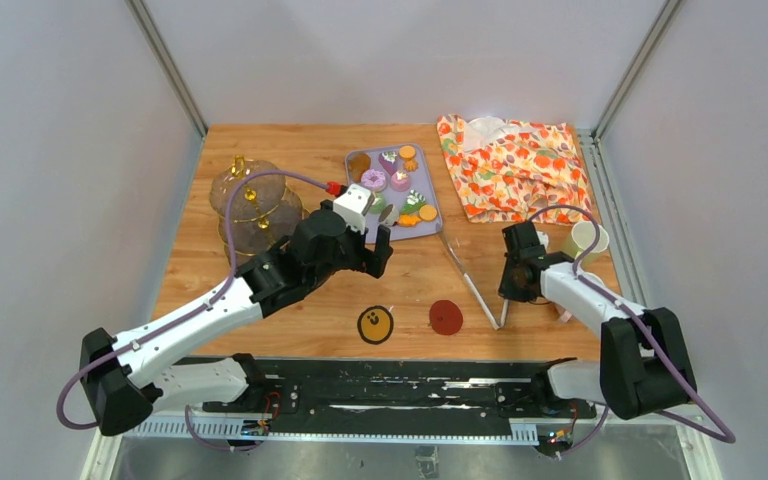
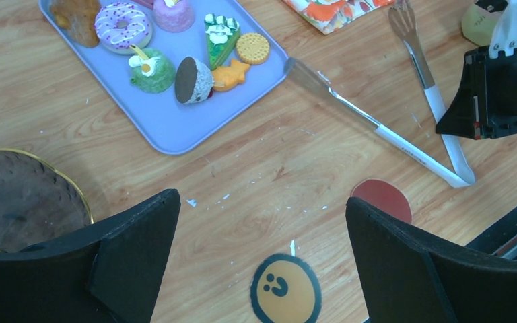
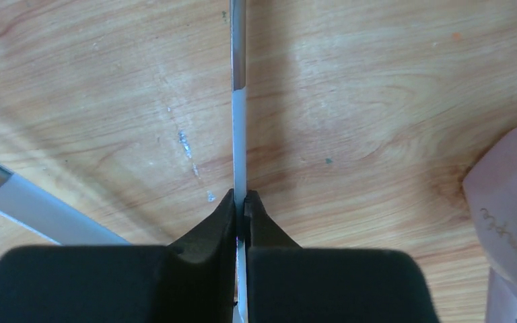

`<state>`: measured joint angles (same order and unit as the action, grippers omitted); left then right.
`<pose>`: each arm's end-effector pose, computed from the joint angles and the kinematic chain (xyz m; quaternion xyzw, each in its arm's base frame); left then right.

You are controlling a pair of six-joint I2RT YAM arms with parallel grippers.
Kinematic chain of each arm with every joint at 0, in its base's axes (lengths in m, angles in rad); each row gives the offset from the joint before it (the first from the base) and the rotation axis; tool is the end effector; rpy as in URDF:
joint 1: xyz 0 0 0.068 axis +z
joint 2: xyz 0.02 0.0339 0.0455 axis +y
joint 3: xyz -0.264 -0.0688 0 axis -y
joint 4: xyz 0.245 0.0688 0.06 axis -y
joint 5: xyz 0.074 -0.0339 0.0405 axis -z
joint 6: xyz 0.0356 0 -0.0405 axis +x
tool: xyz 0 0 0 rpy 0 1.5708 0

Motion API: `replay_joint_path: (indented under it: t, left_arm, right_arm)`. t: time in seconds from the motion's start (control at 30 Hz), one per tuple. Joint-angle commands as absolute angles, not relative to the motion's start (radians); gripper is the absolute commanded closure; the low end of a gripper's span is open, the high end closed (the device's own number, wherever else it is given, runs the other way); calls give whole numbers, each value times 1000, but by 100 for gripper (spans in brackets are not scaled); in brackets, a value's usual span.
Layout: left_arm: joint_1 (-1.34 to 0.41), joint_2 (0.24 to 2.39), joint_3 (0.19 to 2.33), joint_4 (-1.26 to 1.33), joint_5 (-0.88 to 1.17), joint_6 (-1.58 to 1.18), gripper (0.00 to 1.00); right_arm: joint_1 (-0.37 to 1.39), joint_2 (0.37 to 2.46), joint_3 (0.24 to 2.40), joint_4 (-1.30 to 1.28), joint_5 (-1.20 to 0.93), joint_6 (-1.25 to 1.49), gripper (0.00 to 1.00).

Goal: Serve the afternoon tea

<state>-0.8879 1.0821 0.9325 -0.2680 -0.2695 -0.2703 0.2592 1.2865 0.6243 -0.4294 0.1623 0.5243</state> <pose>0.1628 -0.1851 0.3255 0.1827 0.8137 -0.2014 0.5138 0.2203 0.0525 0.1667 0.1470 0.9572 0.0175 0.2487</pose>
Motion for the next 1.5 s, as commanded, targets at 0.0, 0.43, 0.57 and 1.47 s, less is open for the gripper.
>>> replay_joint_path:
  t: [0.0, 0.43, 0.57, 1.47]
  left_arm:
    - [-895, 1077, 923, -243, -261, -277, 2]
    - [-895, 1120, 951, -253, -238, -275, 2]
    - [-895, 1124, 950, -250, -232, -279, 2]
    - [-895, 1111, 933, -232, -205, -282, 2]
  right_arm:
    - [251, 1258, 631, -438, 166, 497, 93]
    - [250, 1092, 658, -543, 91, 399, 20]
    - [251, 1126, 668, -581, 110, 386, 18]
    - [217, 1190, 591, -555, 220, 767, 88]
